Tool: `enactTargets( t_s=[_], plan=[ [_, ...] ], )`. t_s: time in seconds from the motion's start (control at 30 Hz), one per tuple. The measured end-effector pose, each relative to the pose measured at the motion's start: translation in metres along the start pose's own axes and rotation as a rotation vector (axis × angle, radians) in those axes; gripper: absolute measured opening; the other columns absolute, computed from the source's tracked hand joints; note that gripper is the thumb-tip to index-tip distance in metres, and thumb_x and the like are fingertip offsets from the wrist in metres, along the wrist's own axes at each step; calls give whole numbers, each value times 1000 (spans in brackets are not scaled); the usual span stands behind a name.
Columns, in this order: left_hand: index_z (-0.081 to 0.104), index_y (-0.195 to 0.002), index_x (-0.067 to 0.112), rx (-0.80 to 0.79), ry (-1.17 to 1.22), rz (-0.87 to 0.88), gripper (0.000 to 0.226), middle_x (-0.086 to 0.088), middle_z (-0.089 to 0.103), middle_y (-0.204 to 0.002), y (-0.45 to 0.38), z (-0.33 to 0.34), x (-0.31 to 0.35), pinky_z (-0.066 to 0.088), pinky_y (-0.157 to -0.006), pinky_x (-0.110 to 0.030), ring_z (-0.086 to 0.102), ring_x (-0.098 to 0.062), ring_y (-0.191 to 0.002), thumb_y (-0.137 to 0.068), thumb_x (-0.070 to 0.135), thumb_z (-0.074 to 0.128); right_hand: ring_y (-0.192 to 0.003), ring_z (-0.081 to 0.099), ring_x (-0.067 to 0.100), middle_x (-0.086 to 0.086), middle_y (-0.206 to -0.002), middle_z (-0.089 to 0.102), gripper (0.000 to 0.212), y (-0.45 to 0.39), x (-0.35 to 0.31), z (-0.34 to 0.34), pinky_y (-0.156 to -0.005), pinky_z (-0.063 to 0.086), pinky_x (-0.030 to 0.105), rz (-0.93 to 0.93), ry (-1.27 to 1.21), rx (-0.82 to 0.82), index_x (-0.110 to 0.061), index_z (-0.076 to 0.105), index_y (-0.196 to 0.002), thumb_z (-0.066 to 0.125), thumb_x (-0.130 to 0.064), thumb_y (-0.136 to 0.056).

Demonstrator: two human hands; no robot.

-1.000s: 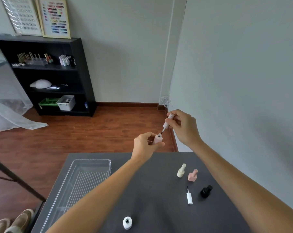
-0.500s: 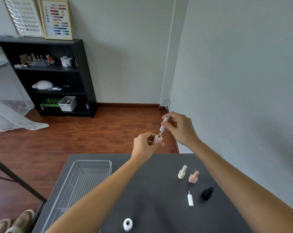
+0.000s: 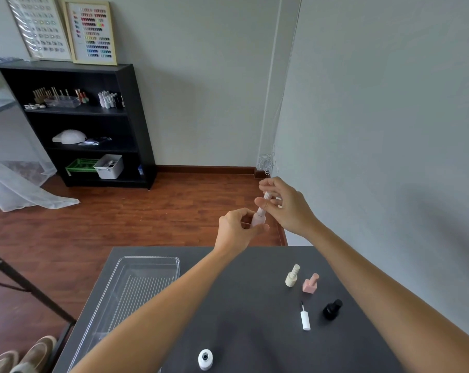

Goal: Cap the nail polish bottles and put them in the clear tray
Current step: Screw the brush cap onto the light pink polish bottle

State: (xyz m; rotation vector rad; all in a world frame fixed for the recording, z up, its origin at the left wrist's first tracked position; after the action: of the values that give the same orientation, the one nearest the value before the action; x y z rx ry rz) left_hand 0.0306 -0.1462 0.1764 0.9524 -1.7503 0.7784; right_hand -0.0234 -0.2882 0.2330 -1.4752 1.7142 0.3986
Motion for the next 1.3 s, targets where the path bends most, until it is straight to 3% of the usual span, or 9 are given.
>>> enactTargets(
  t_s=[0.17, 0.33, 0.47, 0.6, 0.73, 0.87, 1.07, 1.17, 1.3],
  plan=[
    [73, -92, 20, -9, 3, -3, 29, 7, 74, -83, 2, 0, 1, 49, -56, -9, 69, -10, -76, -70, 35, 86, -94, 72, 11, -3, -100, 75, 19, 3, 1, -6, -85, 55, 18, -26, -99, -23, -19, 71, -106, 68, -13, -89],
    [73, -91, 20, -27, -11, 8, 27, 7, 74, -82, 6, 5, 2, 49, -61, -8, 69, -11, -76, -71, 34, 85, -50, 54, 5, -10, -57, 60, 39, 2, -1, -5, -52, 45, 16, 29, 122, 172, -14, 63, -71, 82, -47, -68],
    [73, -92, 20, -29, -18, -5, 28, 8, 73, -83, 8, 5, 2, 49, -61, -9, 68, -8, -74, -71, 35, 85, -76, 64, 5, -8, -85, 68, 40, 6, -1, -4, -65, 43, 8, 17, 143, 96, -20, 60, -95, 71, -54, -77],
    [73, -93, 20, -16, -19, -16, 29, 7, 73, -84, 10, 1, -1, 49, -63, -12, 68, -9, -75, -71, 34, 86, -116, 63, 7, -1, -129, 65, 36, 11, -2, -7, -97, 50, 21, -30, -63, -127, -19, 59, -129, 62, -16, -93],
    [73, -92, 19, -24, -19, -8, 29, 6, 74, -84, 12, 2, -3, 55, -69, -19, 70, -13, -78, -70, 32, 86, -81, 73, 7, -2, -89, 76, 10, 12, -2, -6, -81, 59, 25, 1, -64, 31, -18, 73, -94, 74, -15, -84],
    [73, -93, 18, -32, -9, 1, 29, 5, 75, -84, 15, 5, -2, 58, -74, -22, 71, -15, -78, -71, 32, 86, -51, 52, 3, -11, -57, 57, 39, 10, -2, -2, -52, 43, 10, 47, 134, 173, -14, 61, -72, 80, -48, -70],
    [73, -90, 18, -20, -24, 3, 28, 5, 74, -82, 15, 3, -2, 57, -72, -21, 70, -13, -76, -71, 35, 85, -111, 65, 6, -4, -118, 69, 35, 19, 5, 1, -93, 50, 15, 19, -70, -67, -18, 62, -123, 69, -22, -89],
    [73, -88, 20, -21, -19, 1, 24, 12, 73, -73, 16, 1, -3, 54, -65, -13, 68, -4, -71, -72, 33, 85, -88, 72, 1, -2, -97, 76, 24, 22, 6, 1, -88, 58, 25, 26, -128, -10, -17, 71, -108, 72, -10, -84],
    [72, -88, 21, -38, 6, 10, 20, 21, 72, -69, 20, 5, -2, 49, -62, -6, 66, 4, -67, -75, 31, 83, -64, 64, 11, -2, -72, 71, 35, 22, 6, 4, -63, 53, 22, 72, 49, 164, -16, 63, -78, 83, -43, -68]
  ],
)
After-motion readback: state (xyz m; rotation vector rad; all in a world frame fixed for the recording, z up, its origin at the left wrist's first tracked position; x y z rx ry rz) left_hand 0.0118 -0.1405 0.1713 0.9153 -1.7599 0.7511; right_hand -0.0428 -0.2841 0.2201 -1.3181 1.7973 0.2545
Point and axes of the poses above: each hand's wrist, its own y-axis away from the middle knuckle, its own z-axis out of the palm, x = y × z, the point moved 1 cm from there along -y, towards the middle knuckle
